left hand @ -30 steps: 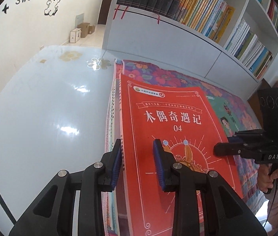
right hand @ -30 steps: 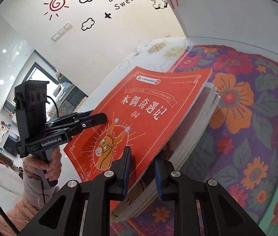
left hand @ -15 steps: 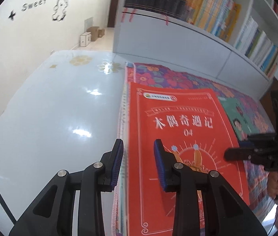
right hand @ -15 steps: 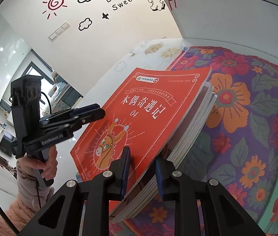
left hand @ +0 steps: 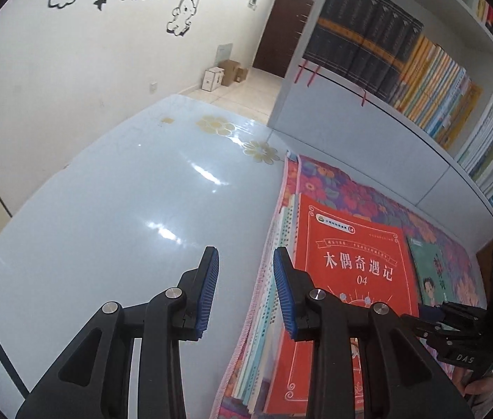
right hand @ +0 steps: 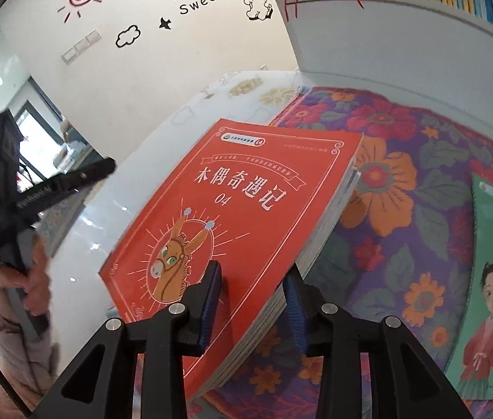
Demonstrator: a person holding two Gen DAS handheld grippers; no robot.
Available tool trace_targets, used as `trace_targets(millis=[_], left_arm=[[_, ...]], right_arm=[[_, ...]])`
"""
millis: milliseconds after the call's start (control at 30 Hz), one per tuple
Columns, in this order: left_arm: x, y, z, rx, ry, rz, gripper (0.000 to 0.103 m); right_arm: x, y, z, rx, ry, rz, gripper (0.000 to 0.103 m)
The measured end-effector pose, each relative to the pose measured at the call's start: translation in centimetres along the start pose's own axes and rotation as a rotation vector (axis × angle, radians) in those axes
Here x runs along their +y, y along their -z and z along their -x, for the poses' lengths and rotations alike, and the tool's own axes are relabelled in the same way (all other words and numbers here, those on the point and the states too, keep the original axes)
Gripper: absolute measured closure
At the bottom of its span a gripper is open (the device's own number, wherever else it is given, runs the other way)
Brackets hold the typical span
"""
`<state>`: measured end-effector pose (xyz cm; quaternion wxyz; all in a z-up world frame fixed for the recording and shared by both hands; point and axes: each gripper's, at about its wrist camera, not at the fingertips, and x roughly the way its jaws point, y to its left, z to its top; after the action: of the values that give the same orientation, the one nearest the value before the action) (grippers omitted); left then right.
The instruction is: Organize books
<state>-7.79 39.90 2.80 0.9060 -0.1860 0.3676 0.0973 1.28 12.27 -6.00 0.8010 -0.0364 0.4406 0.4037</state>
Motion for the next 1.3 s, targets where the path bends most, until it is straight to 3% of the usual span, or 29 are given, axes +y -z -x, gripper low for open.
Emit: trace_targets(millis=[167,367,567,1000,1300], left_arm=[[0.5,0.3,0.2,0.011,-0.004,0.009,0.073],[0.2,0.8,-0.1,0.038,-0.005,0.001,0.073],[-0.6,1.0,-0.1,0.054,-0.001,-0.022,0.073],[-1.8,1.1,0.6,0.056,-0.015,-0.051,0.073],[-5.5,0.7,1.7,0.046,0.012,-0.093,0.073]], right_arm=[[-0.1,-0.3,-0.3,0.013,0.013,0.007,0.064],[1.1,-0.4,-1.1,0.048,0.088,0.040,0.054],[3.4,-0.2,-1.1,0.070,0.178,0.140,0.051],[2.9,-0.6,-1.4,0.120,0.181,0.142,0.049],[1.0,-0.2,2.8,0.028,0.193,0.121,0.049]])
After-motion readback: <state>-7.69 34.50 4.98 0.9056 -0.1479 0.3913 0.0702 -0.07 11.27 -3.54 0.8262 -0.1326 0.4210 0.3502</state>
